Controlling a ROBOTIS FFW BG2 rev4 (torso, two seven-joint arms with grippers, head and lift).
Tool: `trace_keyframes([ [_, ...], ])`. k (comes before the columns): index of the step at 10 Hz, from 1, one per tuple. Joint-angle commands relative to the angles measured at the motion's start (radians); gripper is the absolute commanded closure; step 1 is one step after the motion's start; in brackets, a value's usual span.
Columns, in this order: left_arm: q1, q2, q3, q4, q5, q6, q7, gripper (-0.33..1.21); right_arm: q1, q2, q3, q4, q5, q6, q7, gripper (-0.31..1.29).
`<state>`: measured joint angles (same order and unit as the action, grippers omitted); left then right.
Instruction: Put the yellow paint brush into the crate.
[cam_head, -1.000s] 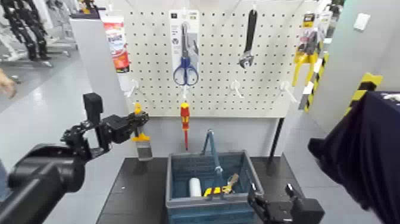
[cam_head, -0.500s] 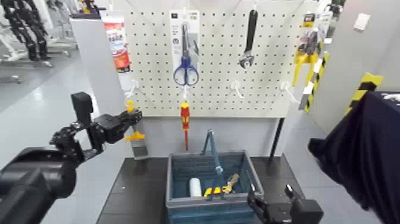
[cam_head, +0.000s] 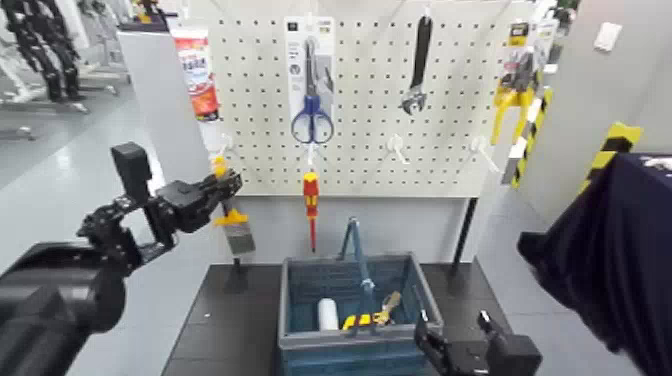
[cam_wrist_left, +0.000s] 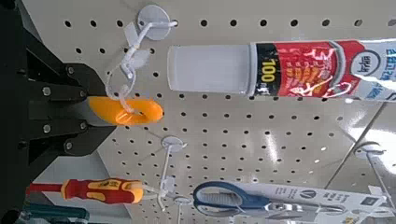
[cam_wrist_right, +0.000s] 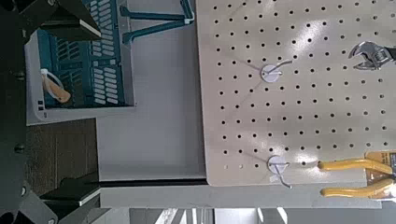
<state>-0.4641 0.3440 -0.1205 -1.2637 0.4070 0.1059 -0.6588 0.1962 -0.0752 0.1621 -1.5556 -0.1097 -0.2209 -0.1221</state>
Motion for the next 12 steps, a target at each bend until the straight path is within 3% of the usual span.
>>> trace_keyframes([
  [1, 0.024, -0.002, 0.01, -0.077, 0.013, 0.055, 0.007, 1.2, 0.0, 0.0, -0.001, 0.0, 0.001, 0.0, -0.001, 0.14],
  [6, 0.11, -0.02, 0.03, -0.301, 0.096, 0.199, 0.08, 1.2, 0.002, 0.002, -0.001, 0.0, -0.001, 0.0, -0.001, 0.14],
  [9, 0.131, -0.04, 0.01, -0.278, 0.213, 0.175, 0.103, 1.2, 0.002, 0.003, 0.001, 0.002, -0.001, -0.002, -0.001, 0.14],
  [12, 0.137, -0.057, -0.045, -0.172, 0.316, 0.089, 0.117, 1.2, 0.003, 0.003, -0.001, 0.003, -0.004, -0.005, 0.001, 0.14],
])
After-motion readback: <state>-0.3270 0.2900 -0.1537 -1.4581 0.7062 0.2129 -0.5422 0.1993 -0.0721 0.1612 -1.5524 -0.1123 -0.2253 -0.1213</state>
